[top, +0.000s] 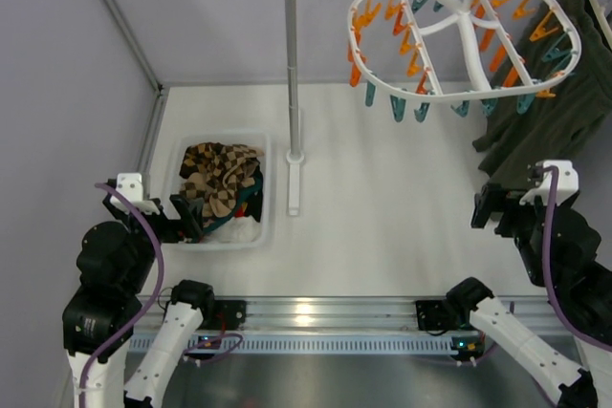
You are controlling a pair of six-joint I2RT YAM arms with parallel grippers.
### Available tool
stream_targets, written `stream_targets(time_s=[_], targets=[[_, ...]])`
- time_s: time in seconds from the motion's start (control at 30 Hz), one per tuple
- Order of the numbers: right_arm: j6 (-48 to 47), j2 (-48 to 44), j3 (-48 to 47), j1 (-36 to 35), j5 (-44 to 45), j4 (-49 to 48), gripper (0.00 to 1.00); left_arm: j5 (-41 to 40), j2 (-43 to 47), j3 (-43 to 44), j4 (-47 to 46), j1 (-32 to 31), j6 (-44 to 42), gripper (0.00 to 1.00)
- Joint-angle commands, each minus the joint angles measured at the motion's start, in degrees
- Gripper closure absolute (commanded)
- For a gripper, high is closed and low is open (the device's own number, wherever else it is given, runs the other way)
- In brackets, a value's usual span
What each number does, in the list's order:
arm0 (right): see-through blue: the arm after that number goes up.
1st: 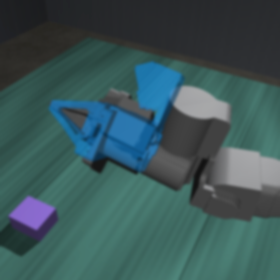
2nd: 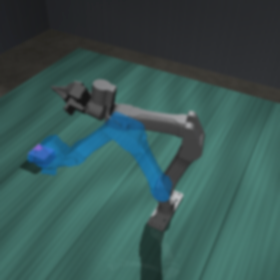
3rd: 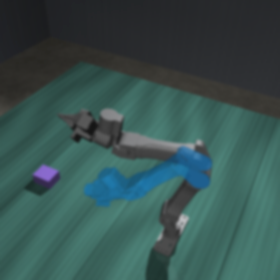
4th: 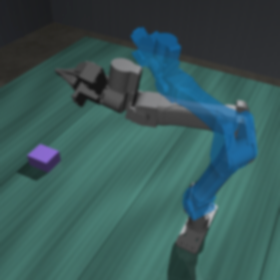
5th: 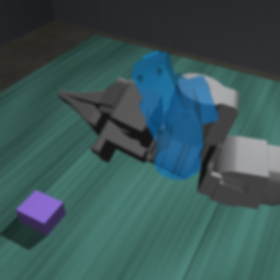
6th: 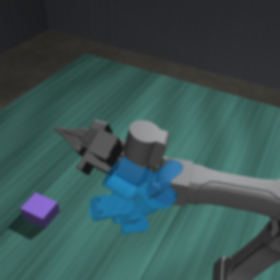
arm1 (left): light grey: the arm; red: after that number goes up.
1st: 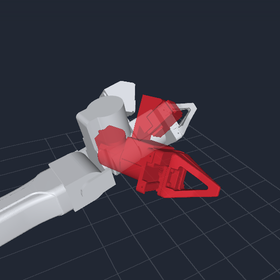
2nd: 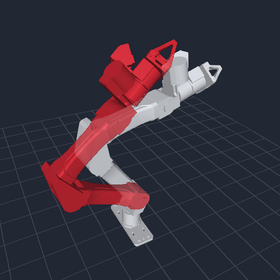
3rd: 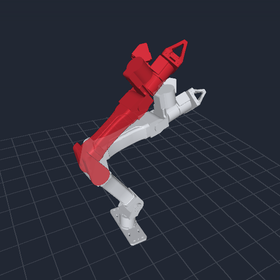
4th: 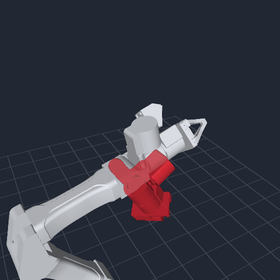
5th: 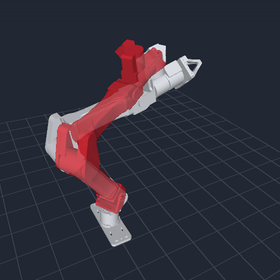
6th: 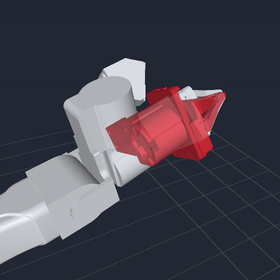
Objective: Remove the socks clipped to the hanger
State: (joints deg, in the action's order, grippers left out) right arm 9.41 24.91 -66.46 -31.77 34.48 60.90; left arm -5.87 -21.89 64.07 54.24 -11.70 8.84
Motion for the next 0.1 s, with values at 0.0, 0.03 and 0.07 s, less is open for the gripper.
stream_targets(time_s=[0.0,0.03,0.07], targets=[[-0.3,-0.5,0.6,-0.4,0.6,-0.4,0.01,-0.6,-0.8,1.4,-0.4,-0.2,-0.2,0.01],[-0.3,-0.5,0.7,-0.4,0.5,-0.6,0.00,-0.7,-0.7,1.4,-0.4,-0.2,-0.2,0.01],[-0.3,-0.6,1.0,-0.3,0.4,-0.7,0.01,-0.8,-0.7,1.4,-0.4,-0.2,-0.3,0.02]])
